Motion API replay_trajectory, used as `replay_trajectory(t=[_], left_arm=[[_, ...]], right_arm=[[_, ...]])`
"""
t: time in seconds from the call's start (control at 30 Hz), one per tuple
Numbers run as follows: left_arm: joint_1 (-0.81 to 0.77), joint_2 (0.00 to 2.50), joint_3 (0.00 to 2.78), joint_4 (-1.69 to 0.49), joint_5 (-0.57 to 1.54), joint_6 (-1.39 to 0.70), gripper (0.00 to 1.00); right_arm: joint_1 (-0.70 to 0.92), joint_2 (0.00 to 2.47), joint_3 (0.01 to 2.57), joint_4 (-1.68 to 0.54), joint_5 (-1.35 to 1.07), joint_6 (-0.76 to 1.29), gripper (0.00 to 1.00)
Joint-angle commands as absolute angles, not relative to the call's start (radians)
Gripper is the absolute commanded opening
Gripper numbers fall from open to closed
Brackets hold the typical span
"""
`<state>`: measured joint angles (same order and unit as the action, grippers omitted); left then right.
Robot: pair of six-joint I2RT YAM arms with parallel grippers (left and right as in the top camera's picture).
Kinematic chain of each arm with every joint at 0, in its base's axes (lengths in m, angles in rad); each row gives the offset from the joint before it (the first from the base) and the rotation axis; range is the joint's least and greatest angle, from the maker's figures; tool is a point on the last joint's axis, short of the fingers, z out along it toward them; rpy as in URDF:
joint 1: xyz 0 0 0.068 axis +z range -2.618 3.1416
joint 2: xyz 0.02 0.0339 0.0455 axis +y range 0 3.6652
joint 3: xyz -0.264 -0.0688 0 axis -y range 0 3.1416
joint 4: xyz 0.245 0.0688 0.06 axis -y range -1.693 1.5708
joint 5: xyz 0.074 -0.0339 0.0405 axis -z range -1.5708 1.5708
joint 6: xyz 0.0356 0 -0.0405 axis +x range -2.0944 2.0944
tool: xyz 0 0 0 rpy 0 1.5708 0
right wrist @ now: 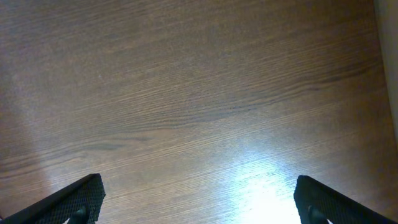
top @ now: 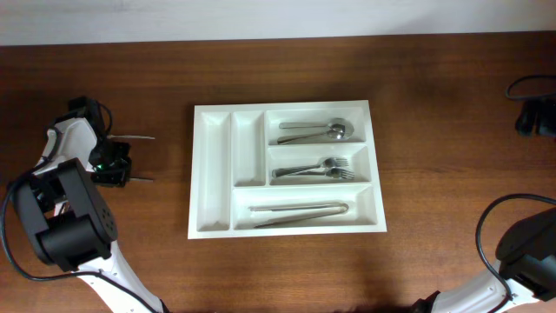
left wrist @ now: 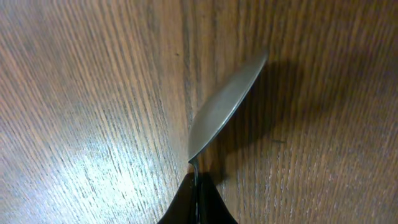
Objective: Pack container
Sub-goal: 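Close the left gripper on the spoon and lift it, then carry the spoon into the tray's narrow left compartment and release it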
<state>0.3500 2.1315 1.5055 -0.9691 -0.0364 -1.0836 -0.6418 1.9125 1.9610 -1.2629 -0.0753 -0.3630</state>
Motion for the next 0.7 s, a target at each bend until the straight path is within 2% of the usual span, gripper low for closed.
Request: replay_trajectory(t=[0.0,0.23,0.37,0.67], left_arm=[[0.353,2.165,1.502,-0.982,-0.041,-0.985,0.01],[0.35,2.089,1.555,-0.984,-0.011,-0.853,0.02],[0.317,2.022,1.603,-0.984,0.061,-0.706,0.02],[0.097,1.903,1.691,-0.984,0.219,-0.458,0.02]], right_arm=[[-0.648,1.911,1.961,-1.263,-0.074,-0.355,0.99],[-0.648,1.911,1.961,-1.263,-0.074,-0.355,0.99],[-0.648,1.911,1.961,-1.263,-0.074,-0.355,0.99],[-0.648,1.911,1.961,-1.263,-0.074,-0.355,0.99]])
